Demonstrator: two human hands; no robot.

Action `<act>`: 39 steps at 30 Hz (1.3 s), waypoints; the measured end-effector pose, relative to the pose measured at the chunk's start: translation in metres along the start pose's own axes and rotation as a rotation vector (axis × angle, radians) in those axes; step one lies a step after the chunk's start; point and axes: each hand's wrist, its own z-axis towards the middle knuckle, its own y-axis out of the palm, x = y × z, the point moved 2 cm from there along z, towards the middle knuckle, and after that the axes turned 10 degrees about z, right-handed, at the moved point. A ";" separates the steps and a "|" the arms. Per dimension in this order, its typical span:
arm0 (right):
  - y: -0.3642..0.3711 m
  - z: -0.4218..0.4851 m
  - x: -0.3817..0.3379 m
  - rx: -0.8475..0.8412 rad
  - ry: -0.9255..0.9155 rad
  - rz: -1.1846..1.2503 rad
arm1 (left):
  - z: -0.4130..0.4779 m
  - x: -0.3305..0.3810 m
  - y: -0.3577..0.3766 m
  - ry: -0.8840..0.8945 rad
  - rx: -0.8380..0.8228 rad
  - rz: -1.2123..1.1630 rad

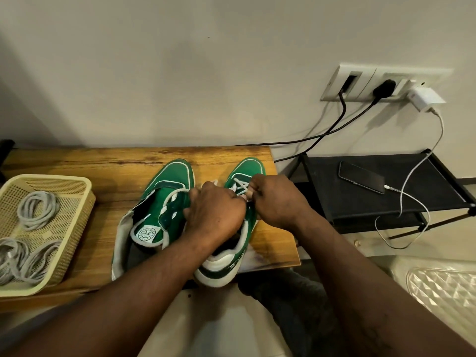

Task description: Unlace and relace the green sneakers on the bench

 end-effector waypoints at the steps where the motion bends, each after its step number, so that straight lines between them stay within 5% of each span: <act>1: 0.002 0.000 -0.002 -0.007 -0.004 -0.009 | 0.005 -0.002 0.004 -0.042 -0.008 -0.014; 6: 0.005 -0.001 -0.010 0.008 -0.059 -0.083 | 0.018 0.000 0.007 -0.141 -0.065 -0.038; 9: 0.007 -0.005 -0.013 0.069 -0.096 -0.124 | 0.014 0.002 0.000 -0.091 0.058 0.019; 15: -0.031 0.001 -0.009 0.469 -0.055 0.160 | -0.005 -0.004 0.000 0.103 0.098 0.117; 21: -0.022 -0.004 0.011 -0.004 0.260 -0.067 | -0.006 -0.002 -0.002 0.124 0.098 0.068; 26: -0.020 -0.001 0.001 0.072 0.057 0.089 | -0.004 -0.003 -0.002 0.097 0.079 0.023; 29: -0.003 0.008 -0.007 -0.124 -0.050 0.047 | -0.002 -0.005 -0.003 0.073 0.041 -0.007; 39: -0.001 0.010 0.010 -0.277 -0.004 0.027 | -0.005 -0.003 -0.004 0.209 0.083 0.108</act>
